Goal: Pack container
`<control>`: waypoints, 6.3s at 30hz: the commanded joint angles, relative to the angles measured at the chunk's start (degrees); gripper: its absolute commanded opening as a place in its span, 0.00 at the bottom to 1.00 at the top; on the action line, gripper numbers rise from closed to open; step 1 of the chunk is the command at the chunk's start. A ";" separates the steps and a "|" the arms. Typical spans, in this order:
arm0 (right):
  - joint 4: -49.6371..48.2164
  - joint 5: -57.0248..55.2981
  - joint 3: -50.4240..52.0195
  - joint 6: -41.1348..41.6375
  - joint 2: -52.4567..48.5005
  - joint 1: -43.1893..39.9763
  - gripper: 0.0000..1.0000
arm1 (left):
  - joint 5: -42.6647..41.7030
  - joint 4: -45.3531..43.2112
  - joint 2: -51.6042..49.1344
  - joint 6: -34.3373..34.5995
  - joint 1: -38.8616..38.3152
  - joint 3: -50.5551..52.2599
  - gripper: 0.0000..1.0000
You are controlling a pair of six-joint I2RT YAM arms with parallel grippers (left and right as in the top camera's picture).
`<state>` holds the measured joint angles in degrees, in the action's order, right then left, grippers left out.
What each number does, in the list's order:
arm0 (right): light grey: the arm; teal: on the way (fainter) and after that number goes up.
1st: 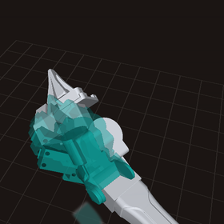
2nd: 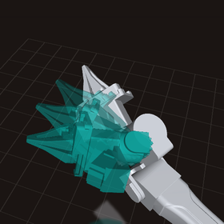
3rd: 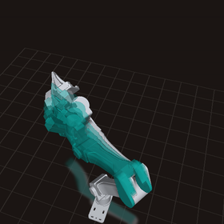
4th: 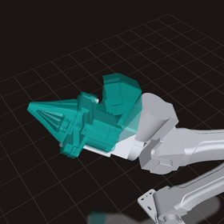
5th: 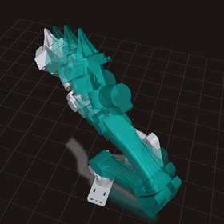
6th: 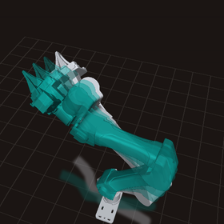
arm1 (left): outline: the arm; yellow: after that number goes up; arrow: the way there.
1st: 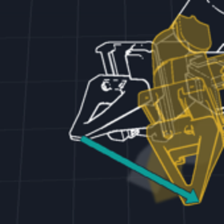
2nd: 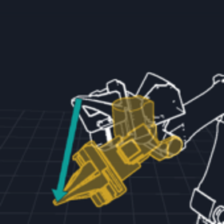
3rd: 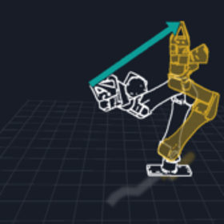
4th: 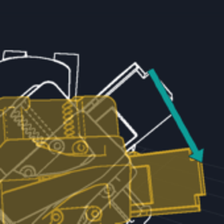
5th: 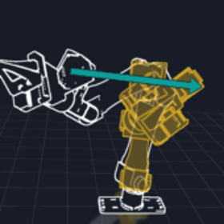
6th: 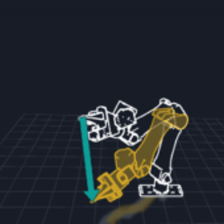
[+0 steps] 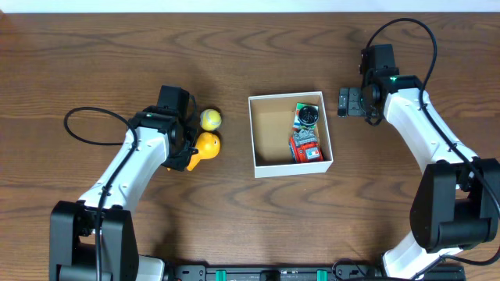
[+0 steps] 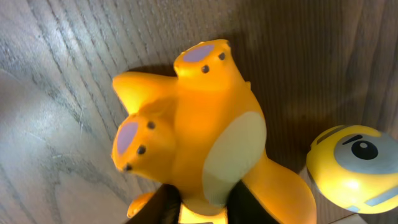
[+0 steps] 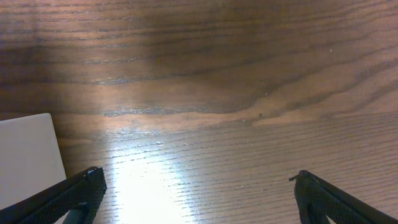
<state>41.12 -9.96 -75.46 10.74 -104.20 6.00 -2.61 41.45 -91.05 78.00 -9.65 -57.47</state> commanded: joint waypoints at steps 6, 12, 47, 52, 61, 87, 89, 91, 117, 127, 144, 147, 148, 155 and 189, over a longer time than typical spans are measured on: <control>0.02 -0.55 0.04 0.98 -0.28 -0.35 0.99 | 0.72 0.11 -0.37 -1.27 -0.02 0.02 0.08; 0.02 -0.55 0.04 0.98 -0.28 -0.35 0.99 | -0.39 0.09 1.11 -4.28 -0.02 0.02 0.06; 0.02 -0.55 0.04 0.98 -0.28 -0.35 0.99 | -16.98 -16.46 28.72 -59.98 -17.14 0.00 0.06; 0.02 -0.55 0.04 0.98 -0.28 -0.37 0.99 | -7.23 -17.64 25.49 -61.64 -23.93 0.00 0.06; 0.02 -0.55 0.04 0.98 -0.28 -0.37 0.99 | 0.46 -24.04 16.33 -67.23 -28.41 -0.63 0.06; 0.02 -0.55 0.04 0.98 -0.28 -0.35 0.99 | 4.13 -24.46 7.78 -75.41 -30.69 -0.63 0.06; 0.02 -0.55 0.04 0.98 -0.28 -0.37 0.99 | 4.13 -24.46 7.78 -75.41 -31.36 -0.61 0.06; 0.02 -0.55 0.04 0.98 -0.28 -0.35 0.99 | 4.15 -24.46 7.78 -75.41 -31.91 -0.63 0.06; 0.02 -0.55 0.04 0.98 -0.28 -0.35 0.99 | 4.33 -24.52 5.77 -74.34 -31.89 -0.63 0.60; 0.02 -0.55 0.04 0.98 -0.28 -0.35 0.99 | 17.40 -23.80 9.66 -70.40 -31.78 -0.63 0.61; 0.02 -0.55 0.04 0.98 -0.28 -0.35 0.99 | 21.92 -16.17 14.19 -58.82 -16.87 -0.61 0.63; 0.02 -0.55 0.04 0.98 -0.28 -0.35 0.99 | 21.92 -18.03 12.85 -59.54 -14.47 -0.61 0.63; 0.02 -0.55 0.04 0.98 -0.28 -0.35 0.99 | 21.92 -18.64 12.39 -60.22 -14.05 -0.61 0.64; 0.02 -0.55 0.04 0.98 -0.28 -0.35 0.99 | 21.53 -24.11 6.43 -67.76 -13.51 -0.61 0.89; 0.02 -0.55 0.04 0.98 -0.28 -0.35 0.99 | 12.24 -32.54 -11.58 -71.78 -10.23 -0.61 0.92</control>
<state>41.12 -9.96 -75.46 10.74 -104.20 6.00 10.39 8.91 -101.91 7.01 -20.84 -57.47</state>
